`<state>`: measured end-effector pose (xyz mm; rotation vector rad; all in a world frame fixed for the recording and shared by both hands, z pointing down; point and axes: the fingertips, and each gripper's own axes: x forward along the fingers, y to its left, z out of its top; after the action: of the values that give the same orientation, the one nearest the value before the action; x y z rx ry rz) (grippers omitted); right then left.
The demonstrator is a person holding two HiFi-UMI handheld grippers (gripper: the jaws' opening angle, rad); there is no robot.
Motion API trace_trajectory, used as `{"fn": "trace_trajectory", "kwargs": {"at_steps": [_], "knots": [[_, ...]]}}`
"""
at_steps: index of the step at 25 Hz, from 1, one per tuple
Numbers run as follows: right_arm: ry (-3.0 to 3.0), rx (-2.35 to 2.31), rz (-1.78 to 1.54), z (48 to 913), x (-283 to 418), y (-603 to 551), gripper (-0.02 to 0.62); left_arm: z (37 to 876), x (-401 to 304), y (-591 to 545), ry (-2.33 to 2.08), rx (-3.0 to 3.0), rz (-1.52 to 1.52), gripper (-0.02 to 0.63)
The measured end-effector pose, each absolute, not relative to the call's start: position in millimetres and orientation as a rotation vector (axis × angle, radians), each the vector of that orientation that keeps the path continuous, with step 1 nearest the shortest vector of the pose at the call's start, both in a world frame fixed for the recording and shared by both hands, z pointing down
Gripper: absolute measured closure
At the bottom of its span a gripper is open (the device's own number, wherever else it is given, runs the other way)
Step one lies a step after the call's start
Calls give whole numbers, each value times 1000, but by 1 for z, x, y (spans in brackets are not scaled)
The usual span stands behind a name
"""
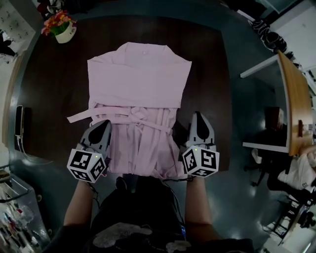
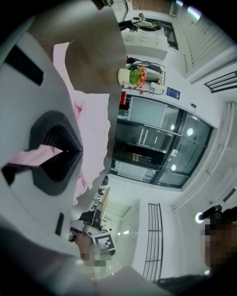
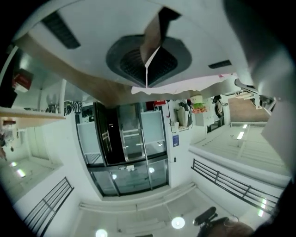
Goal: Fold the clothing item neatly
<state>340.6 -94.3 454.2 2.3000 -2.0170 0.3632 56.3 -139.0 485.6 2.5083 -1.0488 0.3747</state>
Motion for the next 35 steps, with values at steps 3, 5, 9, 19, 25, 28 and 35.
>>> {"fn": "trace_trajectory", "kwargs": {"at_steps": [3, 5, 9, 19, 25, 28, 35], "knots": [[-2029, 2323, 259, 443, 317, -61, 594, 476, 40, -106, -1022, 2560, 302, 596], [-2019, 2336, 210, 439, 297, -36, 594, 470, 24, -82, -994, 2606, 267, 595], [-1995, 2383, 205, 446, 243, 29, 595, 468, -29, -24, -946, 2656, 237, 595], [-1778, 2544, 408, 484, 134, 216, 594, 499, -177, 95, -890, 2705, 396, 595], [-1665, 2466, 515, 559, 137, 254, 592, 568, -188, 104, -905, 2737, 519, 594], [-1639, 2379, 540, 618, 162, 244, 555, 624, -190, 92, -893, 2734, 625, 576], [-1727, 2155, 601, 757, 204, 209, 411, 748, -187, 47, -956, 2711, 782, 402]]}}
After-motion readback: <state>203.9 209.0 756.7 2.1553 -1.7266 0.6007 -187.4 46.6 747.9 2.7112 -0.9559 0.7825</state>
